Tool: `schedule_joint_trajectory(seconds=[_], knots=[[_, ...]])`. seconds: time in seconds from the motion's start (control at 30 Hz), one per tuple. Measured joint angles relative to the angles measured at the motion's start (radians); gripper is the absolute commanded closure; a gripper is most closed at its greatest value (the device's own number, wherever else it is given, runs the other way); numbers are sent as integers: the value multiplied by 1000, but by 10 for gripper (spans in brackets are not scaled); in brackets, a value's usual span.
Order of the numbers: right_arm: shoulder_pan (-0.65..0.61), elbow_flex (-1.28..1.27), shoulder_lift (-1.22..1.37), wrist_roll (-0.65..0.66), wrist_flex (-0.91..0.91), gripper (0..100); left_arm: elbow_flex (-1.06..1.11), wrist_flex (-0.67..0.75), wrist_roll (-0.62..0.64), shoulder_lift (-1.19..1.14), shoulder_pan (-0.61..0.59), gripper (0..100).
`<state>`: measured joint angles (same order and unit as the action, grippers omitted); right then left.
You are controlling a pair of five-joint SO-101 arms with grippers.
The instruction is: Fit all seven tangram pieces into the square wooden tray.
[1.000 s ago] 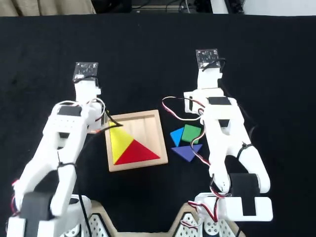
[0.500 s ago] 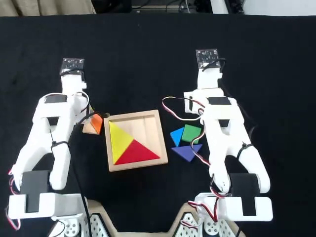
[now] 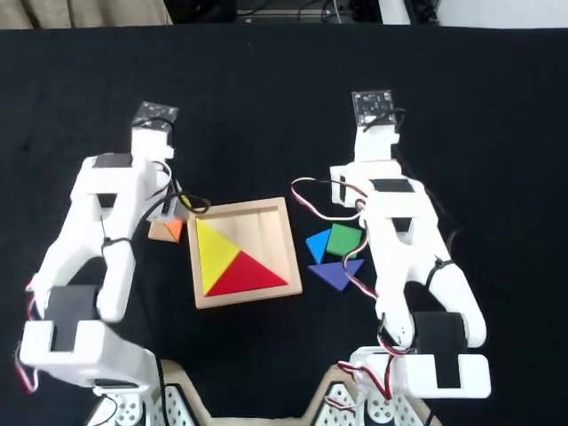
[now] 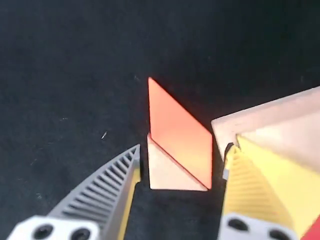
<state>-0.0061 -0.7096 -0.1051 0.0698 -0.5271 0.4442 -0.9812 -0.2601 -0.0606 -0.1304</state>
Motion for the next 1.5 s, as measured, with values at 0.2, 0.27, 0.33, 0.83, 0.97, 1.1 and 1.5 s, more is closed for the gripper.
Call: schedule_joint_trajectory(seconds=[0.2,0.27,0.33,0.83,0.97,1.1,1.5], knots=[[0,0,0,0,0,987,-110,-9,-146,-143,-3,733],[0,0,0,0,0,987,-141,-11,-207,-172,-2,733],[0,0,0,0,0,987,-158,-14,-258,-187,-2,733],[0,0,0,0,0,986,-169,-94,-588,-210,-5,733],[0,0,0,0,0,986,-169,-94,-589,-213,-3,733],[0,0,0,0,0,986,-169,-55,-589,-213,-3,731],[0,0,0,0,0,985,-169,-38,-752,-213,25,733]])
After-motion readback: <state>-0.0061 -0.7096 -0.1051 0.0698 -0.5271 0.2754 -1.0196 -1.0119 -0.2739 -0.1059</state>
